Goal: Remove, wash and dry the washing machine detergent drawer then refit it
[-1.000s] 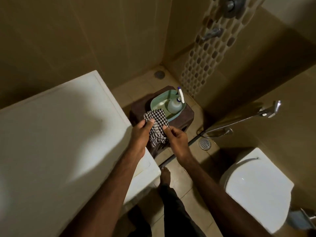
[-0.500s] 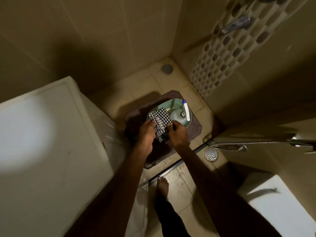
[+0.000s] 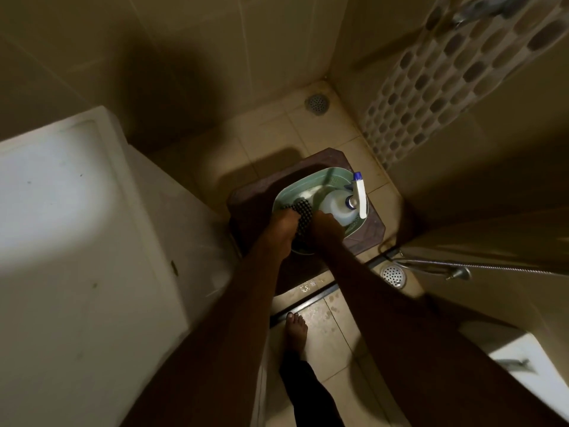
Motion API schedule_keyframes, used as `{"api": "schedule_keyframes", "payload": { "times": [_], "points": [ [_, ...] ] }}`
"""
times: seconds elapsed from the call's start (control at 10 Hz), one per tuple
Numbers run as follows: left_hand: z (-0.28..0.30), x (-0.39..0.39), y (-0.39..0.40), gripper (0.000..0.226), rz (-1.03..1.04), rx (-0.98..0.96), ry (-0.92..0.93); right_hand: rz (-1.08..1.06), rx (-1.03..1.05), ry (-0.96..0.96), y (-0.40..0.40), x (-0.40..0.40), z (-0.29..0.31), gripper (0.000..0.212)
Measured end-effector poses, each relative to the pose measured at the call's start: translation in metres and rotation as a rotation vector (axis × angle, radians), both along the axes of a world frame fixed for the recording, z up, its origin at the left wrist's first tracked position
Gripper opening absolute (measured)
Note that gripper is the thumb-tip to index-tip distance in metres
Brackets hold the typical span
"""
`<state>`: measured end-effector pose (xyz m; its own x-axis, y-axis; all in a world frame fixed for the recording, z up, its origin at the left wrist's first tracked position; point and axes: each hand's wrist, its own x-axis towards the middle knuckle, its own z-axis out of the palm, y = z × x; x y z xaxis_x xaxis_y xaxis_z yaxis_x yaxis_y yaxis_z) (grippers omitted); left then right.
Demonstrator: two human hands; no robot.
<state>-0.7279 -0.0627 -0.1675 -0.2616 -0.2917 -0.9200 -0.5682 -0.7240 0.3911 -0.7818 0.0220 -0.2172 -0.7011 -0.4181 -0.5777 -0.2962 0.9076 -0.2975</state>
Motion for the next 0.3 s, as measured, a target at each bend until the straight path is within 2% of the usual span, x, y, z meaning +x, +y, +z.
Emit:
{"api": "schedule_keyframes", "payload": {
  "times": [0.1,0.2,0.3],
  "points": [
    [0.0,0.005,-0.001,0.04,0.007,-0.051,-0.026,-0.011,0.027,-0.004,0.003,0.001,0.002,0.036],
    [0.011,0.029,-0.008,0.034,-0.005,-0.219,-0.026,-0.038,0.013,0.065,0.009,0.01,0.015,0.026],
    [0.038,0.06,-0.006,0.027,-0.027,-0.354,0.04,-0.121,-0.206,0.203,0.012,0.038,0.042,0.022]
  ]
}}
